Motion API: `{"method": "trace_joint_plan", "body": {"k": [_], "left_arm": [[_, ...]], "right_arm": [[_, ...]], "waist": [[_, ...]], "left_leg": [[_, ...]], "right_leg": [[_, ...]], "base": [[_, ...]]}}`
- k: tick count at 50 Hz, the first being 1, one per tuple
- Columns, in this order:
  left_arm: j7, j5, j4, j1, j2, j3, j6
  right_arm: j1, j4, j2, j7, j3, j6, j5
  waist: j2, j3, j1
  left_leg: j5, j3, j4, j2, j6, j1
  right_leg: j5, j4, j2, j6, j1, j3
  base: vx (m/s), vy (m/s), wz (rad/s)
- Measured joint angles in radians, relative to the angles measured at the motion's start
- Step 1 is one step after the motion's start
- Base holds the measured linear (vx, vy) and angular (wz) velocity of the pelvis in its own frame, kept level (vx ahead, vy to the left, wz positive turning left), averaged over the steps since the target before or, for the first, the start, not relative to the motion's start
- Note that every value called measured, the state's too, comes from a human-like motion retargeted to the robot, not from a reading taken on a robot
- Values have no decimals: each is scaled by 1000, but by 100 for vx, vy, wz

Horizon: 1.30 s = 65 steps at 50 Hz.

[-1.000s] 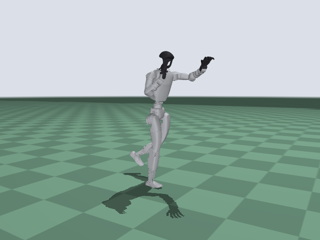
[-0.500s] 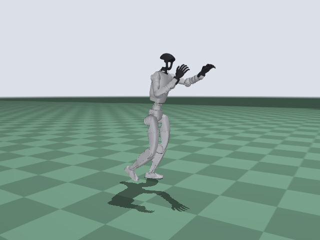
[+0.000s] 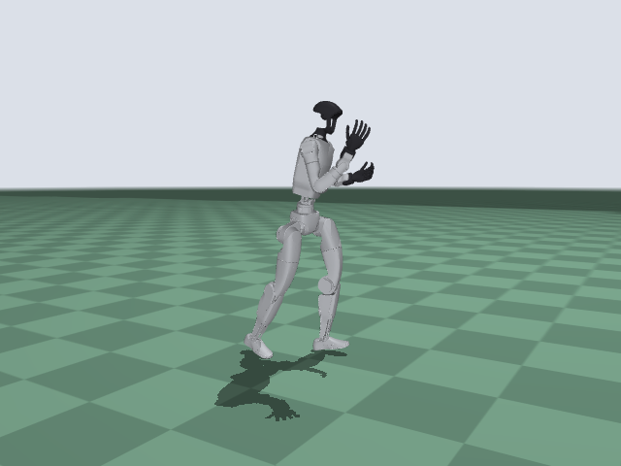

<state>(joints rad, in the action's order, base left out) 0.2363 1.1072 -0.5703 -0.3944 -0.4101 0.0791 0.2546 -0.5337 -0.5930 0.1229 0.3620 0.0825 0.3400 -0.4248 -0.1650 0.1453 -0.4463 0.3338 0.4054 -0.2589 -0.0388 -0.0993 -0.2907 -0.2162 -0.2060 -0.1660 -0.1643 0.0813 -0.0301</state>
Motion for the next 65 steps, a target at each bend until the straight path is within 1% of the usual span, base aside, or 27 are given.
{"method": "trace_joint_plan", "body": {"k": [2, 5, 7, 9, 10, 12, 13, 15, 17, 20, 23, 25, 28, 30, 31, 33, 35, 38, 42, 46, 48, 49, 53, 55, 58, 60, 65], "left_arm": [[17, -20, 14, -59, 6, 18, -4], [-36, -208, 19, -40, 66, 37, 36], [-137, -416, 43, 117, 101, -11, 62], [-242, -593, 89, 305, 132, -91, 78], [-296, -666, 116, 404, 144, -137, 81], [-390, -721, 128, 552, 143, -189, 88], [-394, -779, 120, 598, 146, -189, 74], [-416, -766, 68, 639, 142, -175, 58], [-386, -750, 29, 631, 151, -159, 58], [-400, -668, 1, 601, 140, -159, 41], [-378, -727, 13, 569, 94, -182, 7], [-335, -767, 19, 546, 75, -214, 1], [-305, -830, 56, 533, 82, -274, 67], [-399, -893, 124, 552, 115, -297, 73], [-449, -881, 159, 539, 136, -292, 72], [-491, -814, 194, 482, 176, -276, 69], [-451, -753, 165, 398, 180, -243, 71], [-356, -723, 77, 239, 96, -168, 67], [-271, -540, 30, 43, 41, -96, 39], [-174, -380, 12, -89, 66, -52, 16], [-173, -373, 10, -110, 78, -66, 31], [-198, -391, 17, -96, 72, -84, 45], [-345, -479, 162, 138, -14, -231, 56], [-306, -667, 329, 342, -114, -324, 64], [-278, -726, 343, 561, -154, -452, 81], [-322, -563, 247, 673, -72, -524, 40], [-319, -565, 121, 777, 25, -569, 6]], "right_arm": [[79, 13, 16, -77, 10, 6, -110], [219, 21, 54, -153, 55, 24, -143], [302, 3, 61, -176, 61, 25, -100], [413, -17, 61, -210, 67, 35, -119], [475, -26, 57, -231, 70, 39, -146], [601, -55, 57, -272, 77, 30, -238], [653, -68, 68, -313, 95, 24, -257], [732, -111, 121, -365, 120, -2, -314], [775, -140, 196, -420, 148, -15, -329], [820, -155, 287, -416, 127, -56, -318], [889, -146, 306, -424, 51, -85, -192], [946, -141, 290, -425, -15, -85, -130], [975, -115, 232, -383, -47, -21, -107], [911, -67, 236, -304, -56, 0, -122], [863, -29, 228, -275, -37, 16, -139], [805, 15, 220, -246, -25, 26, -185], [800, -1, 211, -257, -27, 33, -231], [840, -82, 188, -301, -16, 31, -252], [842, -113, 221, -375, 14, -51, -298], [807, -87, 281, -463, 64, -109, -324], [785, -73, 289, -468, 98, -96, -301], [773, -67, 284, -451, 115, -83, -291], [728, 10, 220, -302, 196, -26, -326], [727, 82, 206, -300, 225, -7, -278], [754, 80, 271, -338, 227, -11, -256], [765, 13, 321, -351, 194, -50, -269], [857, -107, 418, -400, 98, -95, -315]], "waist": [[34, -1, -50], [110, 6, 0], [134, 73, 47], [123, 125, 102], [115, 146, 129], [84, 122, 208], [105, 112, 263], [131, 71, 398], [193, 27, 535], [193, -5, 677], [133, -4, 713], [85, 3, 702], [51, 44, 659], [100, 110, 655], [128, 140, 668], [168, 179, 687], [184, 179, 678], [139, 145, 586], [98, 109, 460], [134, 114, 377], [139, 130, 361], [128, 143, 357], [55, 237, 345], [36, 277, 338], [30, 269, 370], [53, 248, 424], [151, 107, 594]], "left_leg": [[-1, -30, 182, -1, 55, 23], [-54, -122, 183, -17, 43, 59], [-30, -187, 14, -14, -27, 71], [104, -225, -194, 13, -75, 53], [167, -234, -277, 25, -78, 47], [219, -237, -321, 52, -48, 33], [205, -245, -277, 41, -15, 76], [177, -266, -188, 38, 18, 148], [69, -279, -61, 13, 61, 229], [-88, -274, 76, 59, 74, 377], [-186, -246, 85, 112, 61, 516], [-205, -216, -52, 145, 55, 538], [-129, -130, -478, 124, 36, 439], [-6, -122, -811, 28, 1, 317], [36, -152, -932, -15, -19, 248], [102, -214, -1091, -60, -56, 111], [157, -249, -1113, -58, -92, -13], [175, -187, -865, -22, -125, -71], [11, -169, -205, 10, -53, 22], [-244, -502, 203, -56, 75, 81], [-285, -643, 202, -91, 109, 83], [-243, -657, 152, -90, 109, 78], [116, -527, -263, -4, 10, 2], [208, -428, -436, 4, -33, -29], [242, -273, -466, -31, -3, 6], [219, -172, -387, -52, 6, 47], [26, 49, -38, -74, 52, 199]], "right_leg": [[95, 37, 21, 20, 114, -6], [123, -112, 73, 96, 221, 19], [33, -402, 66, 146, 185, 87], [-86, -688, 13, 187, 90, 133], [-142, -806, -9, 207, 33, 140], [-177, -967, -35, 164, -166, 124], [-212, -921, -6, 207, -194, 124], [-182, -842, 17, 147, -308, 147], [-145, -490, 66, 180, -299, 196], [12, 4, 50, 87, -273, 262], [-24, 200, 14, -30, -294, 368], [-52, 216, -20, -51, -301, 427], [10, 48, -67, 50, -321, 364], [-85, -74, -33, 155, -316, 307], [-158, -190, -13, 173, -337, 303], [-249, -335, 19, 182, -348, 300], [-260, -353, 47, 166, -330, 278], [-188, -282, 63, 107, -278, 152], [-69, -146, 95, 47, -162, -37], [-67, -154, 162, 74, -72, -150], [-140, -316, 172, 114, -104, -141], [-194, -438, 158, 134, -145, -124], [-421, -906, 21, 227, -298, -47], [-492, -1020, -19, 284, -338, -27], [-503, -1022, -81, 317, -374, 72], [-472, -967, -105, 307, -402, 146], [-312, -601, 0, 125, -422, 256]], "base": [[135, 40, -13], [129, 37, 102], [119, 24, 147], [111, 15, 128], [108, 8, 106], [106, 5, 93], [106, 3, 86], [107, -1, 84], [106, -7, 66], [115, -20, 23], [121, -26, -58], [114, -21, -96], [98, -10, -102], [85, -2, -62], [82, -1, -44], [82, -4, -46], [80, -6, -94], [78, 1, -205], [76, 15, -283], [66, 32, -301], [47, 42, -249], [39, 44, -214], [28, 43, -180], [16, 36, -205], [12, 29, -239], [9, 22, -238], [13, 3, -244]]}}
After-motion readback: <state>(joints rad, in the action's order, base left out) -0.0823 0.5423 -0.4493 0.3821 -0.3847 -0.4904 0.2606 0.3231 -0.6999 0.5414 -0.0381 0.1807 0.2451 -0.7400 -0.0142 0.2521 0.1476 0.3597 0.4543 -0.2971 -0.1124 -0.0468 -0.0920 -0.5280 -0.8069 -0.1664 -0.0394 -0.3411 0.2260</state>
